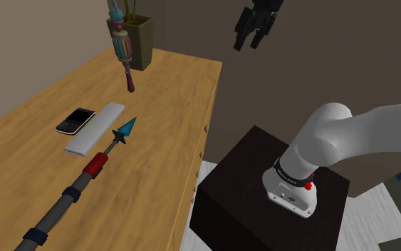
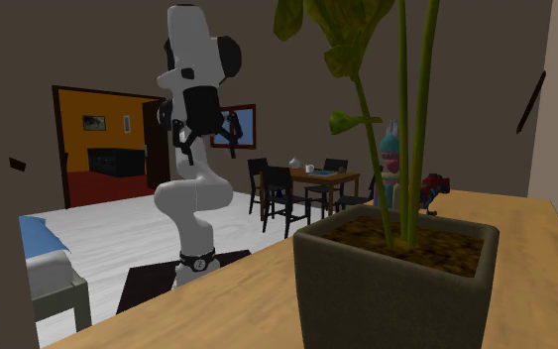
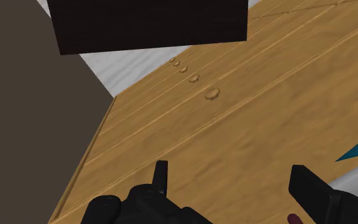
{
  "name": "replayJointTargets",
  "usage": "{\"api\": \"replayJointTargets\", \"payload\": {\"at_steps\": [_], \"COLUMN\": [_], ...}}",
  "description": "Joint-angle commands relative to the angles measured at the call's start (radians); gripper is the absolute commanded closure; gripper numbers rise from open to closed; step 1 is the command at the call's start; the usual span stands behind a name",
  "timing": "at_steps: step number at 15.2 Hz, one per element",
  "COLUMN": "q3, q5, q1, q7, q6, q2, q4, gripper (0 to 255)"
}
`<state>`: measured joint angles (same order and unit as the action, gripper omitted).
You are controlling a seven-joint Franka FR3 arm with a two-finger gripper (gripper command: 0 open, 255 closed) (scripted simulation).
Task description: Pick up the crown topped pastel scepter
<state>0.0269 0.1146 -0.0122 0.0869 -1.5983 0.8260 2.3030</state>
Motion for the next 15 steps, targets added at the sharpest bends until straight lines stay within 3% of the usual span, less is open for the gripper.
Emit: {"api": "replayJointTargets", "payload": {"at_steps": [1,9,15], "q3": [0.0,-0.182,-0.318], "q5": [0.0,0.03,-0.008], "q1": [0.0,0.008,-0.012], "q7": [0.0,0.187,0.342], "q6": [0.0,-0.211,-0.342], "q2": [0.0,-0.163,-0.333], "q4": [0.0,-0.036,-0.126], "gripper": [0,0,0]}}
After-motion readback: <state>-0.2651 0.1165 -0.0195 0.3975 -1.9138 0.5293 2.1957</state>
